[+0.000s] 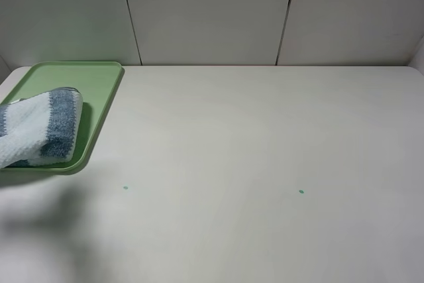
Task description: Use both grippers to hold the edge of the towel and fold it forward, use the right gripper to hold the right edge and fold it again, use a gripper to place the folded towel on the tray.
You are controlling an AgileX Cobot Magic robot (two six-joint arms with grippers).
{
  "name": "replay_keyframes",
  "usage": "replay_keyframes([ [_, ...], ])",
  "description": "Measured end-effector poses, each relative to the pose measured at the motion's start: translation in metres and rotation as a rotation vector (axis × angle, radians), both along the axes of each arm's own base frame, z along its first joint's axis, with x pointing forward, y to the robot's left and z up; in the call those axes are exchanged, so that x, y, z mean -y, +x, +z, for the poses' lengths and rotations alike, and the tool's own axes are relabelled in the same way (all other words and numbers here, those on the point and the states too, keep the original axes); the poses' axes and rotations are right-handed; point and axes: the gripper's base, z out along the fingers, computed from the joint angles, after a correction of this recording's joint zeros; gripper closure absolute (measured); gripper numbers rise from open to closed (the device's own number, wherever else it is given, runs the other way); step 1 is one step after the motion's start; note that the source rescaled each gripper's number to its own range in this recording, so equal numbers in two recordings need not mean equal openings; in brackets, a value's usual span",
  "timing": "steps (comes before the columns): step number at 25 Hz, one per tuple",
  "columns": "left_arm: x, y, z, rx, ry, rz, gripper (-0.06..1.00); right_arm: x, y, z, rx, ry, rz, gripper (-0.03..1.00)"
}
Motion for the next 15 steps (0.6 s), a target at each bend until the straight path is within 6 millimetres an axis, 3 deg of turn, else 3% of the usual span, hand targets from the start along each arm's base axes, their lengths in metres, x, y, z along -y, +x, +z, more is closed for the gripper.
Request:
replay_keyframes([
  [11,0.012,-0.049,0.05,0.202,0.017,0.026,0.08,0.0,0.0,0.0,0.0,0.0,0.0,-0.03],
  [15,0.02,-0.077,0.071,0.339,0.029,0.021,0.08,0.0,0.0,0.0,0.0,0.0,0.0,-0.03],
])
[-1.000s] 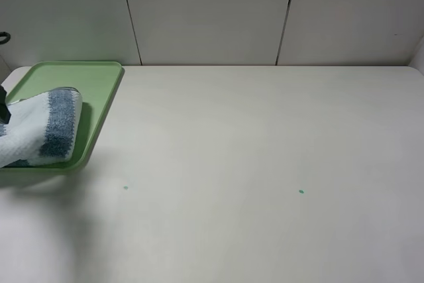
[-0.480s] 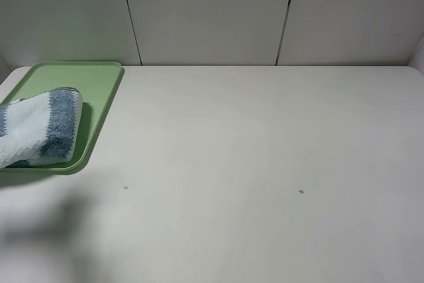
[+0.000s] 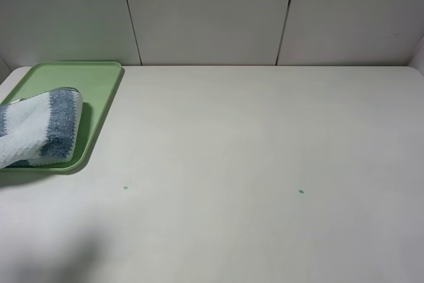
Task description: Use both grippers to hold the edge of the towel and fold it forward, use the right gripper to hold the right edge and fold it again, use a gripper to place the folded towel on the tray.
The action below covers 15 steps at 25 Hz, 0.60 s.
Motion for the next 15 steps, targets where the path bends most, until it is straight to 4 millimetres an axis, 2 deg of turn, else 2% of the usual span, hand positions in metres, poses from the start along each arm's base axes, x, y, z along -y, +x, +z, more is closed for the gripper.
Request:
replay_keyframes([
  [1,0.0,0.0,0.0,0.0,0.0,0.0,0.08,0.0,0.0,0.0,0.0,0.0,0.0,-0.03],
  [5,0.006,-0.028,0.012,0.077,0.023,-0.005,0.08,0.0,0.0,0.0,0.0,0.0,0.0,-0.03],
  [6,0.009,-0.041,0.017,0.115,0.032,-0.003,0.08,0.0,0.0,0.0,0.0,0.0,0.0,-0.03],
  [8,0.01,-0.047,0.019,0.13,0.034,-0.002,0.08,0.0,0.0,0.0,0.0,0.0,0.0,-0.03],
  [15,0.023,-0.089,0.028,0.279,0.024,-0.012,0.08,0.0,0.0,0.0,0.0,0.0,0.0,-0.03],
])
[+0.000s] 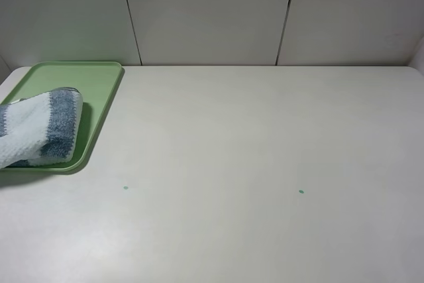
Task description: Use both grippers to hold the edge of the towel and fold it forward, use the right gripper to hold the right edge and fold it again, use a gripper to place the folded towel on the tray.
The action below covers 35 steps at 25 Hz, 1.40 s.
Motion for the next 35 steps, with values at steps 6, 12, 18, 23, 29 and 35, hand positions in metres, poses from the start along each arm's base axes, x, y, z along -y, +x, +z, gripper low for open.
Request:
replay_keyframes([
  [6,0.007,-0.017,-0.006,0.061,-0.017,-0.016,0.08,0.0,0.0,0.0,0.0,0.0,0.0,-0.03],
  [12,0.011,-0.034,-0.043,0.07,-0.015,-0.016,0.08,0.0,0.0,0.0,0.0,0.0,0.0,-0.03],
  [18,0.013,-0.048,-0.07,0.099,0.029,-0.033,0.08,0.0,0.0,0.0,0.0,0.0,0.0,-0.03],
  [23,0.012,-0.053,-0.086,0.054,0.079,-0.064,0.08,0.0,0.0,0.0,0.0,0.0,0.0,-0.03],
  [29,0.013,-0.052,-0.087,0.049,0.096,-0.143,0.08,0.0,0.0,0.0,0.0,0.0,0.0,-0.03],
  [35,0.013,-0.053,-0.087,0.055,0.101,-0.207,0.08,0.0,0.0,0.0,0.0,0.0,0.0,-0.03],
])
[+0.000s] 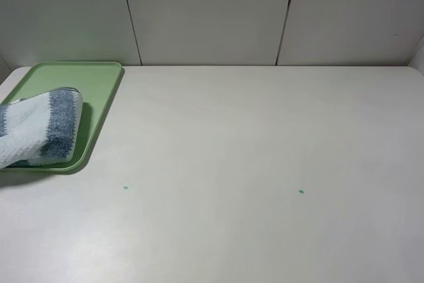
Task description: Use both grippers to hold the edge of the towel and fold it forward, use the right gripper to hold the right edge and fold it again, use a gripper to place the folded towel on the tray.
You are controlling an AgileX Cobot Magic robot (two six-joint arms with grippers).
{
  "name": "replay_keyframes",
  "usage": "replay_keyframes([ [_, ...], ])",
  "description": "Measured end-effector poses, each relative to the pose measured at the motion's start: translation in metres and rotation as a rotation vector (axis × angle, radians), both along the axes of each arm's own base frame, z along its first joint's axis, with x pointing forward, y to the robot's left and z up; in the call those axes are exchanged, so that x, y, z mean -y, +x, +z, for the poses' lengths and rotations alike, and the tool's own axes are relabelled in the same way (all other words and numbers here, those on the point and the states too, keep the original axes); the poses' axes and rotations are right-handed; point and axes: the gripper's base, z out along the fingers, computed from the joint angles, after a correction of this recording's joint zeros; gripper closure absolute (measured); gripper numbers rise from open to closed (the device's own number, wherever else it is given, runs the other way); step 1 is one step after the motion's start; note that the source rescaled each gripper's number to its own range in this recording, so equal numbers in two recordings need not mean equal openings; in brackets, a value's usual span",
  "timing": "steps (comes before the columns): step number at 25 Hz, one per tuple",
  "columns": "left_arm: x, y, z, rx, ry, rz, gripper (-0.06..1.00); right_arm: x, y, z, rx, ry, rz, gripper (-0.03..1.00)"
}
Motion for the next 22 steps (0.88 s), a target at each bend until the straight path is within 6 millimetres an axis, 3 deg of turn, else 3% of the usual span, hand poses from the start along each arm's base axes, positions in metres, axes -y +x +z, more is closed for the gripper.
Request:
replay_keyframes([
  [22,-0.0001,0.0006,-0.0014,-0.005,0.0,-0.007,0.08,0.0,0.0,0.0,0.0,0.0,0.0,-0.03],
])
